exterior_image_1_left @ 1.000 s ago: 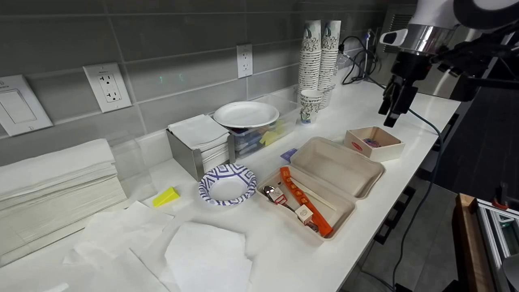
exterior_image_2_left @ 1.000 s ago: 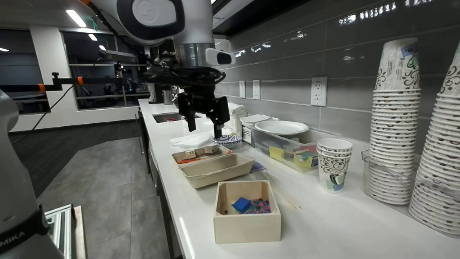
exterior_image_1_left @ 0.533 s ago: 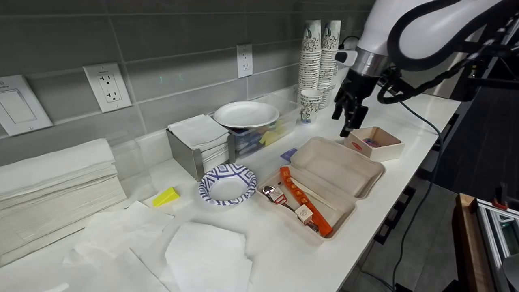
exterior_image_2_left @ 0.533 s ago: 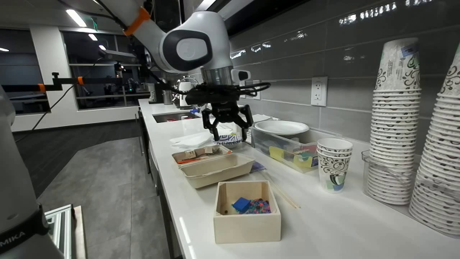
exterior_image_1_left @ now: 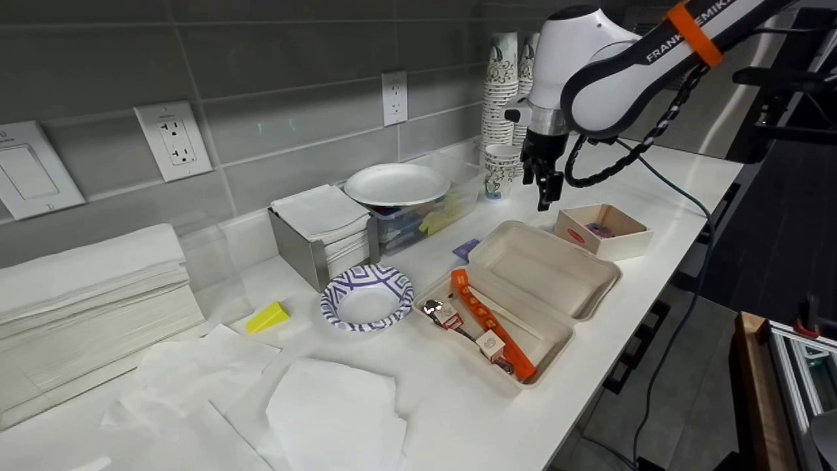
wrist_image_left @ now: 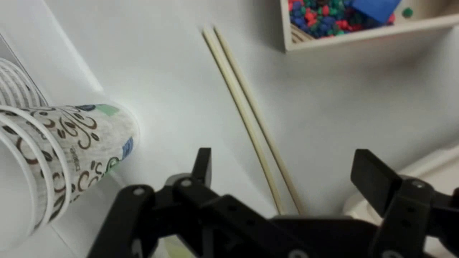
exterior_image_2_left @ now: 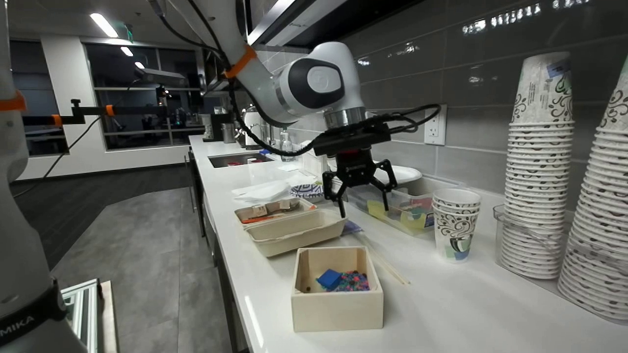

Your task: Put the wooden stirrers on the left side of the food pack.

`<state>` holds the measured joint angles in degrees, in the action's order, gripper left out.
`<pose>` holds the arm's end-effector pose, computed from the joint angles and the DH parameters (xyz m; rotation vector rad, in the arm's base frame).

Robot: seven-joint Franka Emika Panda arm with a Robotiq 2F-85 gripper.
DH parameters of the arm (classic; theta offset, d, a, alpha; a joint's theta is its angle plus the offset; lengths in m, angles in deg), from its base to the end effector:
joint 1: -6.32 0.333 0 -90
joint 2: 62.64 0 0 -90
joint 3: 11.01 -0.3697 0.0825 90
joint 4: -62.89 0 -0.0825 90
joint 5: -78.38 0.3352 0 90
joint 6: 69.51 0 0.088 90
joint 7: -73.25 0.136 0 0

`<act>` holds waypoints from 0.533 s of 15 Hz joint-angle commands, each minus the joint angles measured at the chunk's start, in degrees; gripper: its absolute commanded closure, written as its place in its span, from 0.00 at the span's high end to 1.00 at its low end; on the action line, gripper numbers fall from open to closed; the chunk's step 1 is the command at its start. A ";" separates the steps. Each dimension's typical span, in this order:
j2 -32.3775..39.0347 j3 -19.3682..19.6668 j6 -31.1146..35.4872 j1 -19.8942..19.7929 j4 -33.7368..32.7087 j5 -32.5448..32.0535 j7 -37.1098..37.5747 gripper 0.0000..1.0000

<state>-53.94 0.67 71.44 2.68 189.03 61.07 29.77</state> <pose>0.5160 -0.1438 0.3846 2.7013 1.0179 -0.0324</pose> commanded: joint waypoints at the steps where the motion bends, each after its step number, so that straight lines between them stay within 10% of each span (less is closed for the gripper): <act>1: 5.25 -2.10 -4.32 -3.40 -4.75 -2.18 -7.50 1.00; 8: 5.46 -3.39 -2.35 -4.92 -4.02 -1.11 -9.27 1.00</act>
<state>-48.41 -1.63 69.31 -1.19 185.11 60.32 20.25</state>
